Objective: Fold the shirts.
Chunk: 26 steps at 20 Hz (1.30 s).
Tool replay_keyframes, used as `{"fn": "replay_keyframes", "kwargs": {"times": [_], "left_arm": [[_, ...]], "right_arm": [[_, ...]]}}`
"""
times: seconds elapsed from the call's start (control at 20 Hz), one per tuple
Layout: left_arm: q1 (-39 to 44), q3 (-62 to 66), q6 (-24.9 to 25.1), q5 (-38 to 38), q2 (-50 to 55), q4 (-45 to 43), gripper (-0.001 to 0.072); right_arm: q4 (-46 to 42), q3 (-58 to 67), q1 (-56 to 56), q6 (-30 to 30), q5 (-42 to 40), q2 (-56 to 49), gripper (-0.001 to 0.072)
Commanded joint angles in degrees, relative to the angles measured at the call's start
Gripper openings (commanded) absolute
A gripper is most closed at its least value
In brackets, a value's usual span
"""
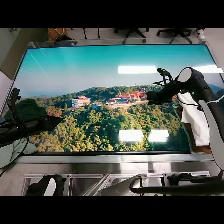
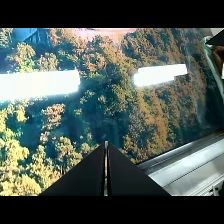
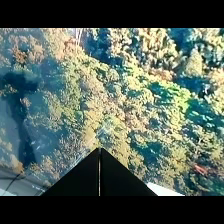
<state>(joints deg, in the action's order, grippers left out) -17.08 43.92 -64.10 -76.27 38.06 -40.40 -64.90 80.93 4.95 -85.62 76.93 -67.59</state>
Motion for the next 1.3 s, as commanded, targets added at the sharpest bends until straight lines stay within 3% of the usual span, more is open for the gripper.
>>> {"fn": "replay_keyframes", "kwargs": {"times": [0.0,0.45,0.5,0.55,0.6,0.75,0.95,1.15,1.25], "left_arm": [[0.02,-0.02,-0.04,-0.31,-0.07,-0.07,0.0020],[0.00,1.42,0.00,3.65,-0.07,-4.11,0.0025],[0.00,2.62,0.02,4.63,-0.07,-6.60,0.0144],[0.00,3.91,-0.02,5.81,-0.07,-9.22,0.0535],[0.00,5.31,-0.04,7.52,-0.07,-12.41,0.0710],[0.00,9.81,-0.09,11.08,2.29,-20.87,0.0710],[0.00,16.94,-3.13,13.29,13.62,-34.95,0.0710],[-0.09,23.39,-7.63,11.47,28.13,-50.51,0.0711],[-1.31,23.82,-8.50,8.24,34.36,-54.14,0.0710]], "right_arm": [[0.02,0.07,0.02,-0.02,0.04,-0.04,0.0020],[0.02,0.07,0.02,-0.02,0.04,-0.04,0.0020],[0.02,0.07,0.02,-0.02,0.04,-0.04,0.0020],[0.02,0.07,0.02,-0.02,0.04,-0.04,0.0020],[0.04,0.07,0.02,-0.02,0.04,-0.04,0.0020],[0.02,0.07,0.02,-0.02,0.04,-0.04,0.0020],[0.02,0.07,0.02,-0.02,0.04,-0.04,0.0020],[0.04,0.07,0.02,-0.02,0.02,-0.04,0.0020],[0.04,0.07,0.02,-0.02,-0.85,-0.04,0.0020]]}}
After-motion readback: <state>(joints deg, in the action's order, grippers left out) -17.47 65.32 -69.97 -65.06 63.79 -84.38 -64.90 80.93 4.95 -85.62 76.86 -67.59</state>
